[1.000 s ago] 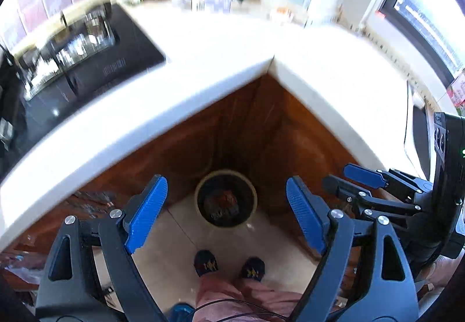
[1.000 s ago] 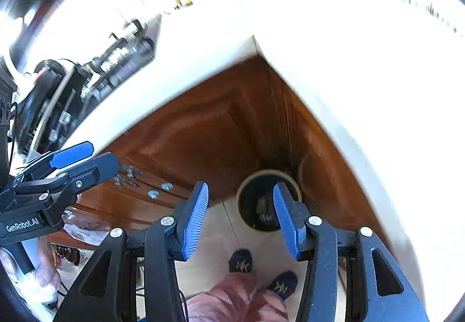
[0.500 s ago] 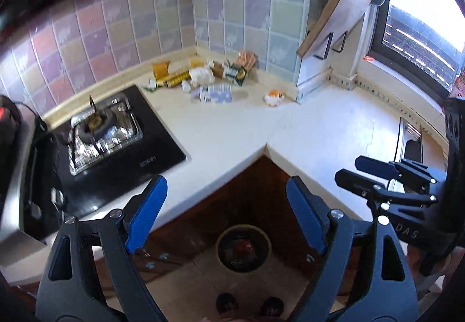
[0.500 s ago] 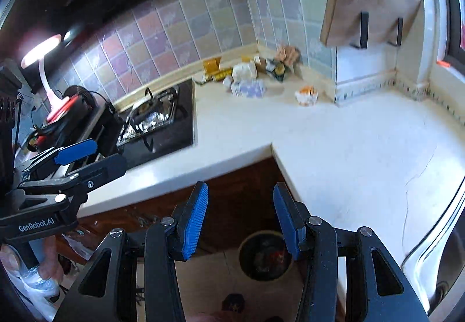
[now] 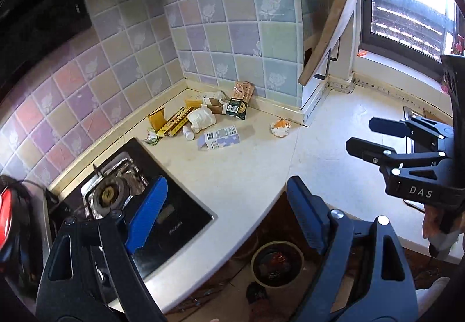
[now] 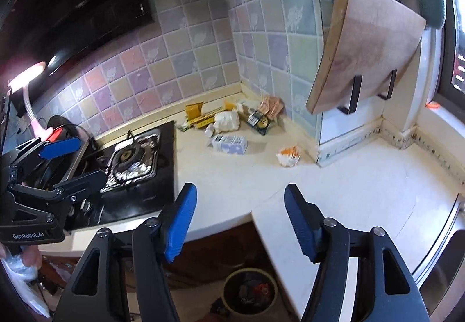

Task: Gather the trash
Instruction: 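Raise both tools back toward the counter trash, then grasp the orange-printed paper cup with the right tool while the left tool grasps the white box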

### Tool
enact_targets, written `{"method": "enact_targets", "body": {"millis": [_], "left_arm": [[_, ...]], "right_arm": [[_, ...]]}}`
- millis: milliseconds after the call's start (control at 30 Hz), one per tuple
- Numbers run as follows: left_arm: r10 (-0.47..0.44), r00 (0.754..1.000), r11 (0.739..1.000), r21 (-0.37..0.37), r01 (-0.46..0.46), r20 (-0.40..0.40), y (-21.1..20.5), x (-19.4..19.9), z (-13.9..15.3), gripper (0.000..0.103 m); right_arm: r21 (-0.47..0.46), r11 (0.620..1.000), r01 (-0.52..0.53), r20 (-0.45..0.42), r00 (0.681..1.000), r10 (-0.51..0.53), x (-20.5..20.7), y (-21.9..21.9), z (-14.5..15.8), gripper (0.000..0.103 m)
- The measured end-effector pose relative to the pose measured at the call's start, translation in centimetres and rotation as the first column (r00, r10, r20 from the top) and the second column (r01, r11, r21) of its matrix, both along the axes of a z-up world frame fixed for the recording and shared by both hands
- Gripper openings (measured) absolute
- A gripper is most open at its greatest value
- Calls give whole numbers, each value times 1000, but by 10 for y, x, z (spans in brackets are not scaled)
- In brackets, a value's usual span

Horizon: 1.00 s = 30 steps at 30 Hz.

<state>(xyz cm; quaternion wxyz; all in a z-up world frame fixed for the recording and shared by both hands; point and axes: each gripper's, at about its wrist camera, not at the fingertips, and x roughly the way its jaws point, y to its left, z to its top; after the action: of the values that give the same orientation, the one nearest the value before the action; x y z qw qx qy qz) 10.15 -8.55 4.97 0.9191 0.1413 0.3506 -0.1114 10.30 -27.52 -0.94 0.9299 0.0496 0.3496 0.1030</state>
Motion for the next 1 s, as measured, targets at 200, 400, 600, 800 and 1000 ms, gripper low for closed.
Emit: {"method": "enact_targets", "body": {"millis": [200,400,600,800,1000], "left_arm": [[-107,991,994,31,109,-81,13,94,-22,82],[-231,955,966,72,247,-184,9,187,-71,82],[-310,902,929,106,354,-302,-5,261,-135,82],[-330,867,908,125,400,-374,-14,314,-187,82],[-318,846,911,110,398,-427,-17,350,-223,82]], "right_arm": [[-20,995,94,-21,995,-94,69,6,-18,66],[-32,975,220,-72,972,-222,137,6,-70,67],[-80,939,334,-141,929,-342,199,8,-136,67],[-113,915,386,-180,898,-401,240,14,-185,67],[-153,907,393,-199,886,-418,263,20,-208,67]]}}
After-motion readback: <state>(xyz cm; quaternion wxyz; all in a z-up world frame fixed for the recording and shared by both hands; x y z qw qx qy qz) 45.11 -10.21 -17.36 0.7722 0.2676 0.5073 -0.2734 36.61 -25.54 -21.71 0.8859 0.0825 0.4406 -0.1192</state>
